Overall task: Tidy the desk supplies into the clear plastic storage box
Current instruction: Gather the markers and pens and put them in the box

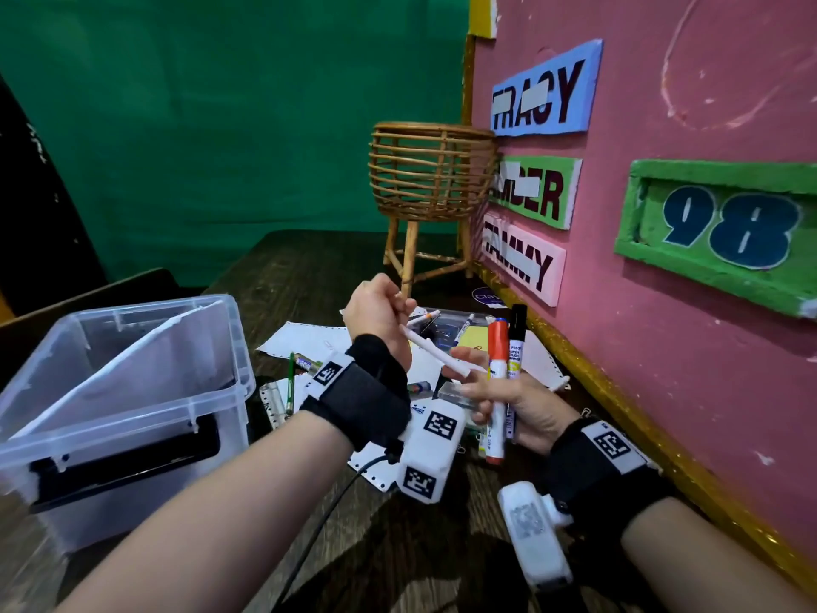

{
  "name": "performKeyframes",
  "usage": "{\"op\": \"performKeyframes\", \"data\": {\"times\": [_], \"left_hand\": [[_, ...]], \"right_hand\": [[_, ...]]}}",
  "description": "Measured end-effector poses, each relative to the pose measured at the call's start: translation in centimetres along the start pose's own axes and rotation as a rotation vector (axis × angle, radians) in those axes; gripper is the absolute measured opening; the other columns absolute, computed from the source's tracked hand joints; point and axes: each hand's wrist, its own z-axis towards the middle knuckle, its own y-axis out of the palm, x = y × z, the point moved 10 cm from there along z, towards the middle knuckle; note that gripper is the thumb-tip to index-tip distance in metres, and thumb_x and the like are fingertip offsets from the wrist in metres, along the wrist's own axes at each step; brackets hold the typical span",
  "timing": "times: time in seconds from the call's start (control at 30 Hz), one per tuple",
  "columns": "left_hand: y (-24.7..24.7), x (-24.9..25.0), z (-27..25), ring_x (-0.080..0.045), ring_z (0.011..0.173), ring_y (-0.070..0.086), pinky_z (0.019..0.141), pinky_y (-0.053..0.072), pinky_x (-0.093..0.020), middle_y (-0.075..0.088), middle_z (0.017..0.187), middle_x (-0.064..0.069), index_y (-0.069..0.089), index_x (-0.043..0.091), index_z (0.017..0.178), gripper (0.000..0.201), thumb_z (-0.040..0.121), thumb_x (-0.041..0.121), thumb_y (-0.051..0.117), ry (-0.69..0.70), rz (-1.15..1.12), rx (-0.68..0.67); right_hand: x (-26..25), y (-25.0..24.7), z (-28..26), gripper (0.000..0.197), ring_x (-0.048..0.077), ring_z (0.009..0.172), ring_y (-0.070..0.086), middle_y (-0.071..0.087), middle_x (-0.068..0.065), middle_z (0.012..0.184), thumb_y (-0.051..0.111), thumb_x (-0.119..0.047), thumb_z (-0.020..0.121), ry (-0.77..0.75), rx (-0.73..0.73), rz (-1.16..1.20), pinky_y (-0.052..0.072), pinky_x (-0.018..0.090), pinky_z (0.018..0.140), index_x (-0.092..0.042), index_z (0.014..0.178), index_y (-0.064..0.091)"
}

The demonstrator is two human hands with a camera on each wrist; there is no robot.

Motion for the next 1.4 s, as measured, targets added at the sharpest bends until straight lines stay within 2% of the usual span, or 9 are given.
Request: {"op": "performKeyframes", "data": {"times": [0.1, 0.23, 0.47, 0.6, 0.77, 0.9, 1.1, 1.27, 1.4], "left_hand": [[0.3, -0.7, 0.1, -0.007, 0.025, 0.037, 0.047, 0.034, -0.023, 0.034, 0.03, 0.005, 0.036, 0.009, 0.059, 0.026, 0.08, -0.006, 0.041, -0.021, 0.057, -0.041], [1.9, -3.2, -0.7, -0.012, 0.042, 0.039, 0.051, 0.036, -0.025, 0.036, 0.046, 0.0, 0.041, 0.012, 0.063, 0.029, 0.091, 0.006, 0.049, -0.031, 0.315, -0.207], [3.3, -5.8, -2.6, -0.017, 0.065, 0.05, 0.069, 0.046, -0.032, 0.049, 0.063, 0.0, 0.051, 0.015, 0.073, 0.037, 0.095, 0.044, 0.042, 0.026, 0.701, -0.413], [2.5, -3.9, 0.2, -0.031, 0.099, 0.059, 0.082, 0.044, -0.035, 0.065, 0.104, -0.016, 0.06, 0.005, 0.1, 0.031, 0.098, 0.029, 0.04, 0.307, 1.482, -0.421], [-2.8, -5.3, 3.3, -0.03, 0.109, 0.061, 0.086, 0.048, -0.031, 0.063, 0.121, -0.016, 0.059, 0.003, 0.12, 0.042, 0.087, 0.029, 0.06, 0.118, 2.327, -0.568], [-3.9, -5.9, 3.7, -0.026, 0.104, 0.062, 0.082, 0.048, -0.03, 0.066, 0.118, -0.012, 0.062, 0.005, 0.117, 0.049, 0.078, 0.034, 0.07, 0.05, 2.324, -0.568], [-4.4, -7.4, 2.3, -0.02, 0.081, 0.049, 0.055, 0.039, -0.022, 0.056, 0.083, -0.007, 0.063, 0.009, 0.1, 0.033, 0.088, 0.039, 0.057, -0.103, 2.375, -0.696], [-0.7, -5.9, 0.3, -0.025, 0.099, 0.059, 0.071, 0.041, -0.027, 0.065, 0.104, -0.009, 0.064, 0.016, 0.11, 0.029, 0.085, 0.031, 0.063, 0.249, 2.189, -0.729], [2.9, -6.3, -2.2, -0.024, 0.096, 0.061, 0.068, 0.043, -0.029, 0.069, 0.098, -0.005, 0.069, 0.022, 0.103, 0.025, 0.078, 0.026, 0.07, 0.493, 2.079, -0.898]], "right_hand": [[-0.4, 0.1, 0.0, 0.041, 0.004, 0.053, 0.057, 0.071, -0.001, 0.078, 0.064, 0.006, 0.074, -0.023, 0.005, -0.088, 0.044, 0.014, 0.043, -0.014, 0.11, 0.063], [-0.5, 0.1, 0.3, 0.033, 0.003, 0.039, 0.046, 0.061, 0.001, 0.064, 0.076, -0.014, 0.063, 0.009, 0.044, -0.234, 0.04, 0.014, 0.039, -0.009, 0.093, 0.066], [-0.6, -1.3, 0.1, 0.015, 0.01, 0.038, 0.049, 0.054, 0.0, 0.046, 0.07, -0.002, 0.073, 0.021, 0.15, -0.475, 0.049, 0.025, 0.052, -0.009, 0.072, 0.058], [-2.1, -3.4, -0.6, 0.017, 0.008, 0.043, 0.054, 0.055, -0.001, 0.051, 0.073, -0.01, 0.076, -0.04, 0.293, -0.693, 0.042, 0.016, 0.046, -0.008, 0.069, 0.058], [-3.9, -6.9, -0.6, 0.01, 0.013, 0.051, 0.06, 0.063, 0.007, 0.063, 0.067, -0.012, 0.081, -0.079, 0.458, -0.807, 0.051, 0.026, 0.059, -0.008, 0.075, 0.06], [-3.6, -6.6, 0.2, 0.007, 0.014, 0.05, 0.061, 0.064, 0.012, 0.066, 0.06, -0.002, 0.085, -0.061, 0.412, -0.807, 0.056, 0.028, 0.057, -0.005, 0.079, 0.062], [-4.7, -5.2, 0.6, 0.012, 0.015, 0.051, 0.051, 0.057, -0.001, 0.058, 0.069, -0.02, 0.076, -0.182, 0.419, -0.998, 0.043, 0.026, 0.058, -0.01, 0.075, 0.063], [-5.3, -3.1, 0.2, 0.016, 0.006, 0.065, 0.057, 0.065, -0.005, 0.072, 0.077, -0.026, 0.072, -0.267, 0.35, -1.06, 0.04, 0.013, 0.058, -0.017, 0.08, 0.067], [-5.0, -2.4, 0.5, 0.033, 0.012, 0.069, 0.058, 0.065, -0.003, 0.075, 0.084, -0.033, 0.061, -0.241, 0.305, -1.071, 0.044, 0.025, 0.065, -0.018, 0.084, 0.065]]}}
